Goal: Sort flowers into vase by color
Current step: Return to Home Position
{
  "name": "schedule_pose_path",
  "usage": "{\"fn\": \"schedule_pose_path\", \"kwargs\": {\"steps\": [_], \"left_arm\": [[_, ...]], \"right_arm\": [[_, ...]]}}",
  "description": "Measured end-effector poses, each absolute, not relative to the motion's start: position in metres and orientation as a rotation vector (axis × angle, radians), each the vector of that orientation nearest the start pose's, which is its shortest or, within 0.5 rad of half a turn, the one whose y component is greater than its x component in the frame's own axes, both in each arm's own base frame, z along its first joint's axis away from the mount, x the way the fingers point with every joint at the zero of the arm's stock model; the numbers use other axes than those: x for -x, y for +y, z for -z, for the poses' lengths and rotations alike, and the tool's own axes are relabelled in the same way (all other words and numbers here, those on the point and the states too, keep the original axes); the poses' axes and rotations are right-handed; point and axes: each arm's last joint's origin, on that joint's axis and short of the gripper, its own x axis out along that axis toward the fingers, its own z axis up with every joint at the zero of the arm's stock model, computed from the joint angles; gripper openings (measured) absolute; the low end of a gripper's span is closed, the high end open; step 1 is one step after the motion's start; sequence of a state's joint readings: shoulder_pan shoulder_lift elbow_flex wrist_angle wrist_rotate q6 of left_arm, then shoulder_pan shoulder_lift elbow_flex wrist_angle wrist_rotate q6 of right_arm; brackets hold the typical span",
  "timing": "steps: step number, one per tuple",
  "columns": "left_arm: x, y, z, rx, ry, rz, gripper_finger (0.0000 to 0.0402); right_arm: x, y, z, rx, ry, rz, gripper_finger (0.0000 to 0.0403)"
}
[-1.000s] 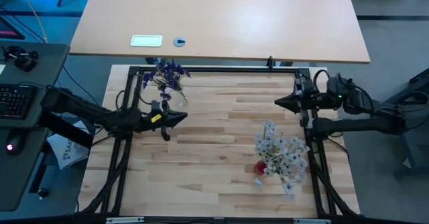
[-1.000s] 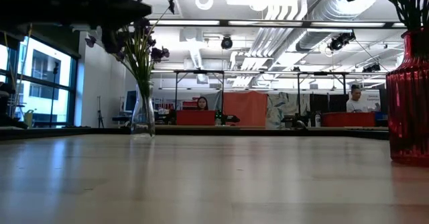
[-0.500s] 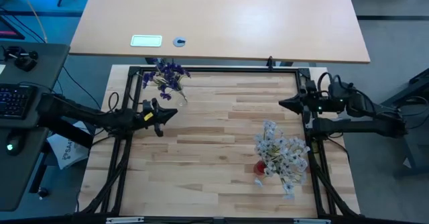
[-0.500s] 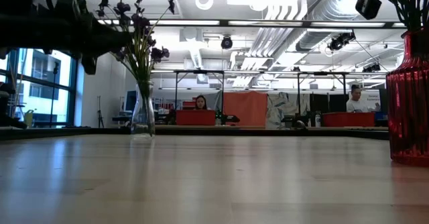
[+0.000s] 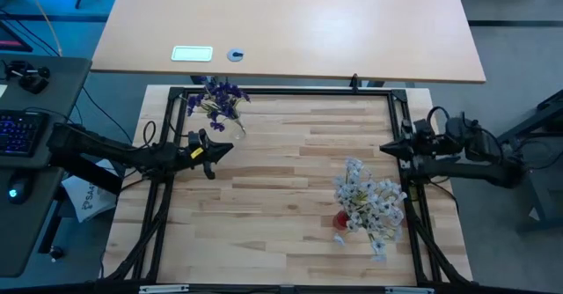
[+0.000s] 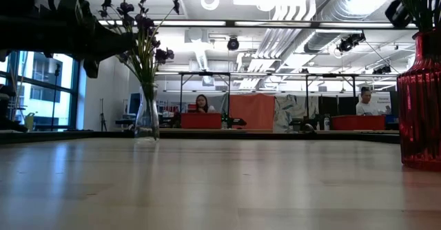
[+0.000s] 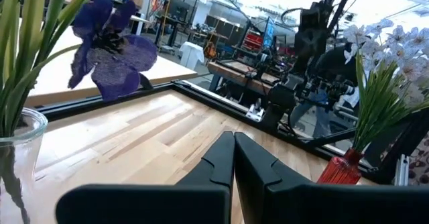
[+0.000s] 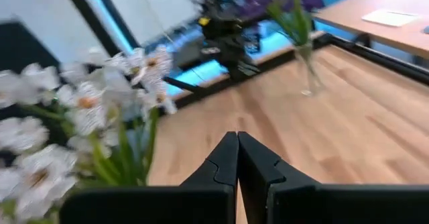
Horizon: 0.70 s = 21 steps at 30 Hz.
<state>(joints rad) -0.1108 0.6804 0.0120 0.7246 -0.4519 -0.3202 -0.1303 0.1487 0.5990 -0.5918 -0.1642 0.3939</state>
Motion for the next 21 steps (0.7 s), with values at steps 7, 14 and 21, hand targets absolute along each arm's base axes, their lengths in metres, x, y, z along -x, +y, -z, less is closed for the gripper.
{"fn": "schedule_pose_path", "kwargs": {"steps": [7, 14, 21], "left_arm": [[-0.139, -0.003, -0.170, 0.332, -0.107, -0.329, 0.0000], [-0.139, -0.003, -0.168, 0.325, -0.083, -0.333, 0.0000], [-0.139, -0.003, -0.167, 0.324, -0.076, -0.334, 0.0000]], "right_arm": [[-0.068, 0.001, -0.236, -0.482, 0.042, -0.217, 0.0000], [-0.082, 0.001, -0.212, -0.365, -0.014, -0.292, 0.0000], [-0.091, 0.003, -0.194, -0.427, -0.202, -0.376, 0.0000]]}}
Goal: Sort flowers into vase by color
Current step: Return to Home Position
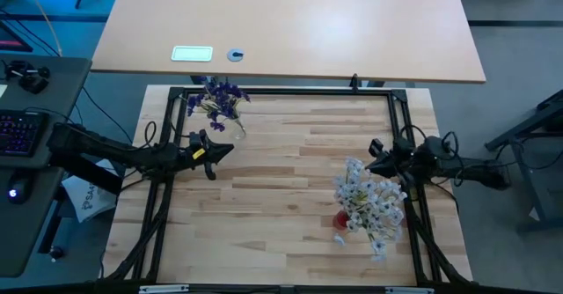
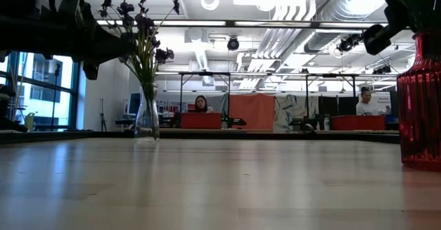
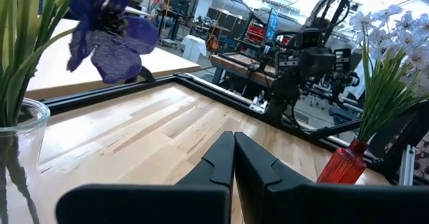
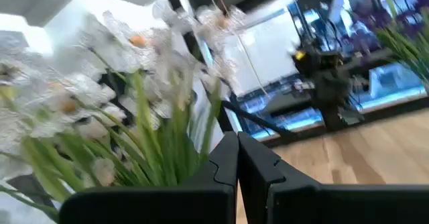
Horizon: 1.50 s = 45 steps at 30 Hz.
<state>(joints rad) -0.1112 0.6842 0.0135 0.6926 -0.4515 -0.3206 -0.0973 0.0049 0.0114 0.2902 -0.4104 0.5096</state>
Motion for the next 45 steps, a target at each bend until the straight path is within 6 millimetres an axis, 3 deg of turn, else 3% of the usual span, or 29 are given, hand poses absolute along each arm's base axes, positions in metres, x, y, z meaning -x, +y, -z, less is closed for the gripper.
{"fn": "schedule_pose_path", "kwargs": {"steps": [9, 17, 20, 27, 45], "left_arm": [[-0.139, -0.003, -0.167, 0.323, -0.074, -0.335, 0.0000], [-0.139, -0.003, -0.167, 0.322, -0.074, -0.335, 0.0000], [-0.139, -0.003, -0.167, 0.323, -0.075, -0.334, 0.0000], [-0.139, -0.003, -0.167, 0.323, -0.074, -0.335, 0.0000], [-0.139, -0.003, -0.167, 0.323, -0.074, -0.335, 0.0000]], "right_arm": [[-0.092, 0.012, -0.192, -0.392, -0.181, -0.435, 0.0000], [-0.093, 0.015, -0.184, -0.190, -0.147, -0.405, 0.0000], [-0.096, 0.014, -0.171, -0.101, -0.039, -0.332, 0.0000], [-0.100, 0.006, -0.165, 0.001, 0.020, -0.046, 0.0000], [-0.101, 0.006, -0.163, 0.002, 0.044, -0.050, 0.0000]]}}
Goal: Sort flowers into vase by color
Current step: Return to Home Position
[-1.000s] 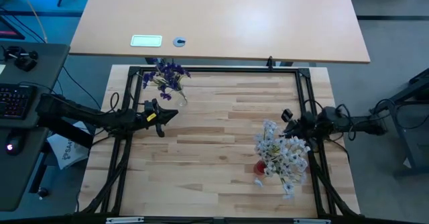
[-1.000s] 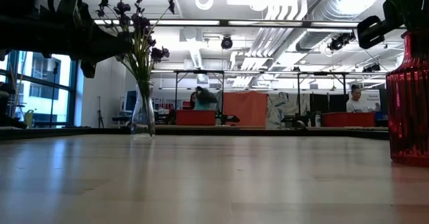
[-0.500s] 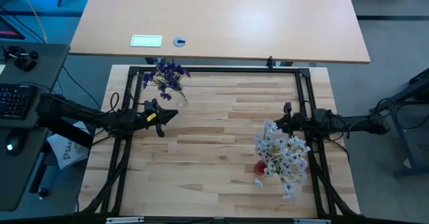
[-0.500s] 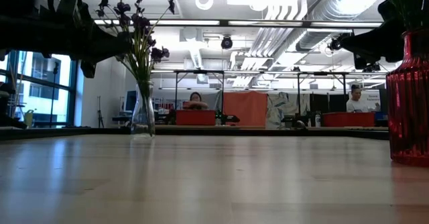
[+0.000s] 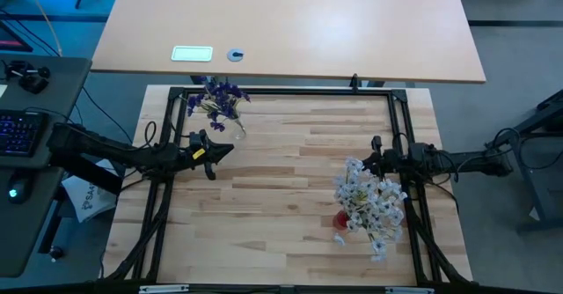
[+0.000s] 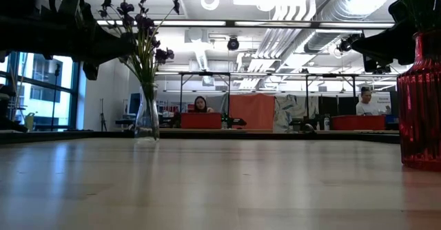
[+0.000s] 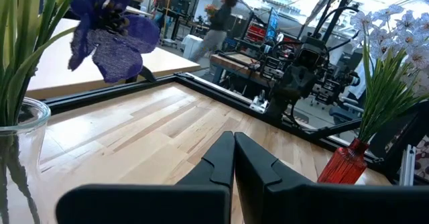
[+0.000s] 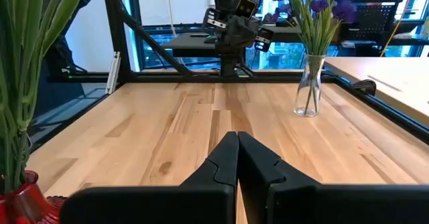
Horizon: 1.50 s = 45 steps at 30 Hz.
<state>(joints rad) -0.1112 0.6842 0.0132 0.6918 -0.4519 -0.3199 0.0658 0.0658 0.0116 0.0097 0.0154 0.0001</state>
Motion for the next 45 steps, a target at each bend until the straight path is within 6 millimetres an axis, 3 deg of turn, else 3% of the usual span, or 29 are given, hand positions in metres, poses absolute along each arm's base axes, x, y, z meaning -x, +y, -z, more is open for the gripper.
{"fn": "schedule_pose_path", "kwargs": {"steps": [7, 14, 34, 45], "left_arm": [[-0.139, -0.003, -0.167, 0.322, -0.074, -0.335, 0.0000], [-0.139, -0.003, -0.167, 0.323, -0.073, -0.336, 0.0000], [-0.139, -0.003, -0.164, 0.316, -0.050, -0.338, 0.0000], [-0.113, 0.003, -0.183, 0.329, -0.192, -0.346, 0.0000]], "right_arm": [[-0.101, 0.006, -0.163, 0.002, 0.043, -0.050, 0.0000], [-0.097, 0.006, -0.173, -0.002, -0.070, -0.061, 0.0000], [-0.097, 0.006, -0.168, 0.000, -0.018, -0.061, 0.0000], [-0.097, 0.006, -0.168, 0.000, -0.017, -0.061, 0.0000]]}}
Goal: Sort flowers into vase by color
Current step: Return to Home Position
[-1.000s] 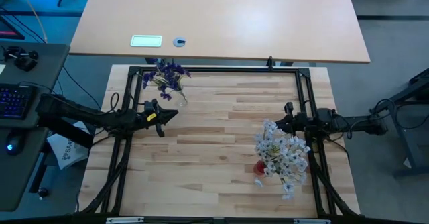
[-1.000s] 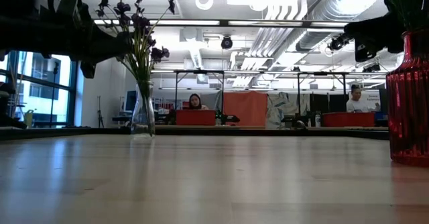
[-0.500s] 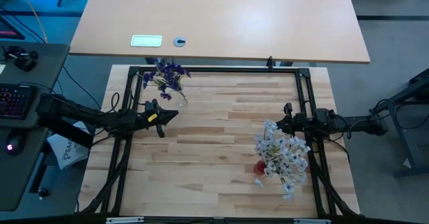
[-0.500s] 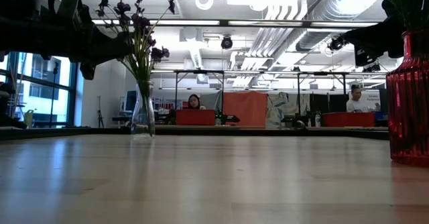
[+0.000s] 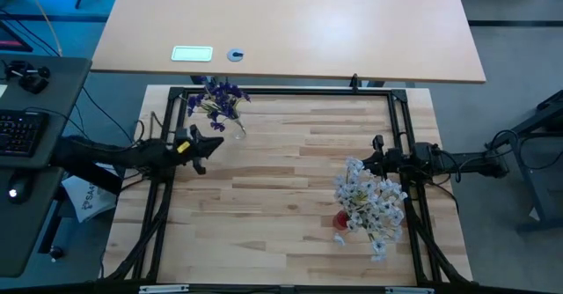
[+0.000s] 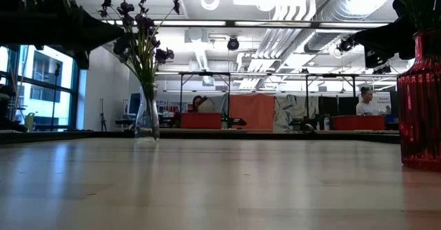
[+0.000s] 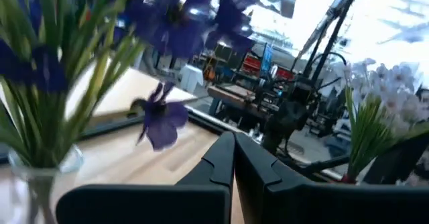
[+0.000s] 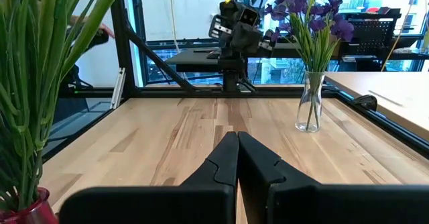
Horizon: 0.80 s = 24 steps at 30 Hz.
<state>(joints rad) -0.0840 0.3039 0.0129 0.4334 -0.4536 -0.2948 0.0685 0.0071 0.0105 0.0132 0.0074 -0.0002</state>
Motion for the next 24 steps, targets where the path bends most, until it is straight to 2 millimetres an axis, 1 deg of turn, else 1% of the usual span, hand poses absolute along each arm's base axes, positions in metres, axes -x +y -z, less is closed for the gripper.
{"fn": "schedule_pose_path", "kwargs": {"steps": [3, 7, 9, 13, 15, 18, 24], "left_arm": [[-0.107, 0.003, -0.183, 0.243, -0.171, -0.332, 0.0000], [-0.099, 0.002, -0.173, 0.210, -0.076, -0.210, 0.0000], [-0.096, 0.004, -0.172, 0.201, -0.066, -0.161, 0.0000], [-0.097, 0.005, -0.168, 0.122, -0.017, -0.059, 0.0000], [-0.097, 0.005, -0.168, 0.103, -0.015, -0.056, 0.0000], [-0.097, 0.003, -0.168, 0.092, -0.015, -0.043, 0.0000], [-0.097, -0.006, -0.168, 0.092, -0.011, 0.051, 0.0000]], "right_arm": [[-0.097, 0.006, -0.168, 0.000, -0.017, -0.061, 0.0000], [-0.097, 0.006, -0.168, 0.000, -0.016, -0.061, 0.0000], [-0.097, 0.006, -0.168, 0.000, -0.016, -0.061, 0.0000], [-0.097, 0.006, -0.168, 0.000, -0.016, -0.061, 0.0000], [-0.097, 0.006, -0.168, 0.000, -0.017, -0.061, 0.0000], [-0.097, 0.006, -0.168, 0.000, -0.016, -0.061, 0.0000], [-0.097, 0.006, -0.168, 0.000, -0.016, -0.061, 0.0000]]}}
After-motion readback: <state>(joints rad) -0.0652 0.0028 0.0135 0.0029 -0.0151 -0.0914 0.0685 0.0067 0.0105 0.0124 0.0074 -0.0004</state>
